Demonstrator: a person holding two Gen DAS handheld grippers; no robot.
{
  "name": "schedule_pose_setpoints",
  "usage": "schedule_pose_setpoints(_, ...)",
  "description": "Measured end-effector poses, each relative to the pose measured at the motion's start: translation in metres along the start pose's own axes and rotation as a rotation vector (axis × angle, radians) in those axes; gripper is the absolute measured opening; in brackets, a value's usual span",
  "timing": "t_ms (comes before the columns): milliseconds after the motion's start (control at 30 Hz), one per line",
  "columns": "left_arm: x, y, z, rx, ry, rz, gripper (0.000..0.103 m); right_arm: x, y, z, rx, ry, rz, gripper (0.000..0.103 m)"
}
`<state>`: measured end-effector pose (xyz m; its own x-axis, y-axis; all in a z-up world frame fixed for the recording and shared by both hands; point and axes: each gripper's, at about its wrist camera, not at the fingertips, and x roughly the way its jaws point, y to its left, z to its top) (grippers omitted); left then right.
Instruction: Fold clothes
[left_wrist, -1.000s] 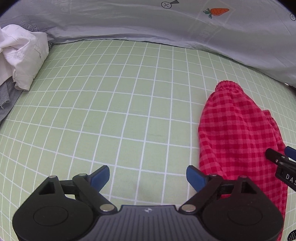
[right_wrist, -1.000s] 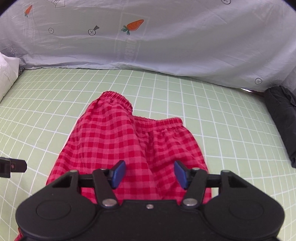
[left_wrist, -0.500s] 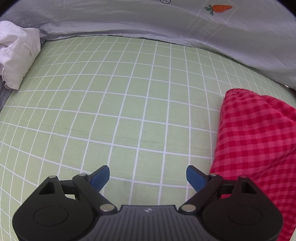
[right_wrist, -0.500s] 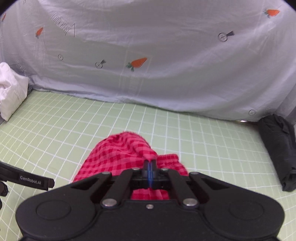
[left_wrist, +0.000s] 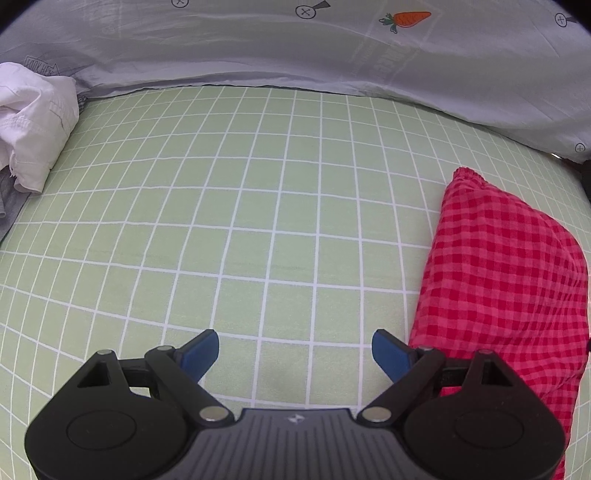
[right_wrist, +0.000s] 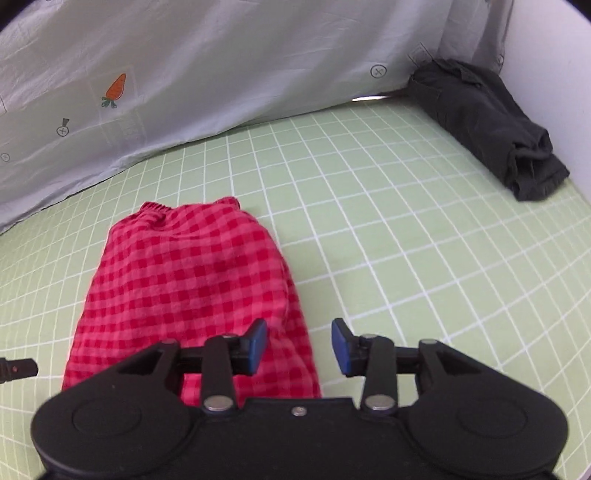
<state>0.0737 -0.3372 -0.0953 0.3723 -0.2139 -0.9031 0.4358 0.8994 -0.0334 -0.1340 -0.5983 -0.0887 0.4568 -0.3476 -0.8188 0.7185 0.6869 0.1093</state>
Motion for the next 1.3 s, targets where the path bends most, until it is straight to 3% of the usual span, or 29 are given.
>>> schedule_pose_setpoints(100, -0.011, 0.000, -0.008, -0.001, -0.013, 0.002, 0.090, -0.006, -0.001, -0.022, 0.009, 0.041, 0.019, 0.042)
schedule_pose_setpoints(233, -0.024, -0.003, -0.027, 0.014, -0.009, -0.006, 0.090, -0.015, -0.003, -0.044, -0.009, 0.075, 0.025, 0.058)
schedule_pose_setpoints(433, -0.032, -0.007, -0.062, 0.028, 0.033, -0.027, 0.090, -0.027, 0.004, -0.083, -0.136, 0.101, 0.044, 0.075)
schedule_pose_setpoints(533, -0.038, -0.006, -0.077, 0.041, 0.043, -0.021, 0.090, -0.028, 0.008, -0.100, -0.190, 0.105, 0.032, 0.075)
schedule_pose_setpoints(600, -0.042, -0.004, -0.087, 0.048, 0.048, -0.014, 0.090, -0.028, 0.010, -0.108, -0.207, 0.109, 0.025, 0.071)
schedule_pose_setpoints(633, -0.044, -0.002, -0.092, 0.049, 0.049, -0.011, 0.090, -0.028, 0.010, -0.111, -0.215, 0.111, 0.022, 0.063)
schedule_pose_setpoints(667, -0.047, -0.001, -0.096, 0.047, 0.051, -0.006, 0.090, -0.029, 0.010, -0.114, -0.214, 0.111, 0.016, 0.046)
schedule_pose_setpoints(767, -0.053, 0.007, -0.106, 0.029, 0.054, 0.007, 0.090, -0.035, 0.006, -0.117, -0.198, 0.080, 0.000, 0.018)
schedule_pose_setpoints(833, -0.057, 0.012, -0.110, 0.009, 0.052, 0.015, 0.090, -0.042, 0.001, -0.116, -0.176, 0.051, 0.009, 0.007)
schedule_pose_setpoints(1167, -0.064, 0.008, -0.121, 0.018, 0.055, 0.013, 0.090, -0.097, -0.008, -0.108, -0.139, -0.091, 0.057, 0.002)
schedule_pose_setpoints(1300, -0.063, 0.001, -0.122, 0.040, 0.060, 0.004, 0.090, -0.093, -0.008, -0.110, -0.157, -0.070, 0.046, 0.002)
